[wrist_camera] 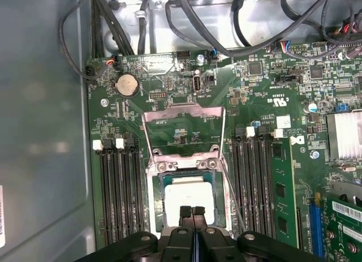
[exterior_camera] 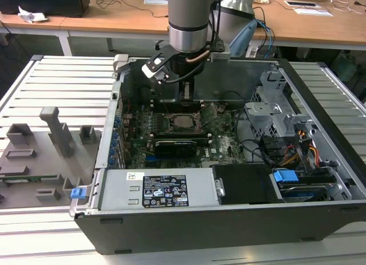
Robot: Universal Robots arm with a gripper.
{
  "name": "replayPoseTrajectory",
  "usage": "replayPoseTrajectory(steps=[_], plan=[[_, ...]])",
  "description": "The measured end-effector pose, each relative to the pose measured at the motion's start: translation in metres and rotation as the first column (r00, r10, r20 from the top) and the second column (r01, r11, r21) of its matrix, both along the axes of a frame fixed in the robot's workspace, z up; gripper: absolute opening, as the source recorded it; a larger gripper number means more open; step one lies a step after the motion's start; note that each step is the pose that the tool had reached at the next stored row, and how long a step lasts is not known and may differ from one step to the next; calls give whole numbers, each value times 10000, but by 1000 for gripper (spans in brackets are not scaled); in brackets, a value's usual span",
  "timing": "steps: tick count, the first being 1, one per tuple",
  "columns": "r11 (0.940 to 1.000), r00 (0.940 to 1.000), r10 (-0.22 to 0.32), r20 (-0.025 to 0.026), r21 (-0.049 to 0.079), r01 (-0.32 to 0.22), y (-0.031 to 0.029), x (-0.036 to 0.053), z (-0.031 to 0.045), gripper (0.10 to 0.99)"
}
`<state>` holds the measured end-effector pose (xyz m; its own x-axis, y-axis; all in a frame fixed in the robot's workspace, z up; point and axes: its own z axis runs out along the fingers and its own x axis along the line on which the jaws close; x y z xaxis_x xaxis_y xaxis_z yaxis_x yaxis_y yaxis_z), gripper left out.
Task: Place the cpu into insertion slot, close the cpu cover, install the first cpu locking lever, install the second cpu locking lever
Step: 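Close the cpu cover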
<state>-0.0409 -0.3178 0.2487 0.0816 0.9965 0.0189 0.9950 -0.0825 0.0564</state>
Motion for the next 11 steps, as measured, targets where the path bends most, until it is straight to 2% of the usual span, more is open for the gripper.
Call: replayPoseTrajectory(steps=[11], plan=[[10000, 10000, -1, -2, -7, 1, 6, 0, 36, 106]])
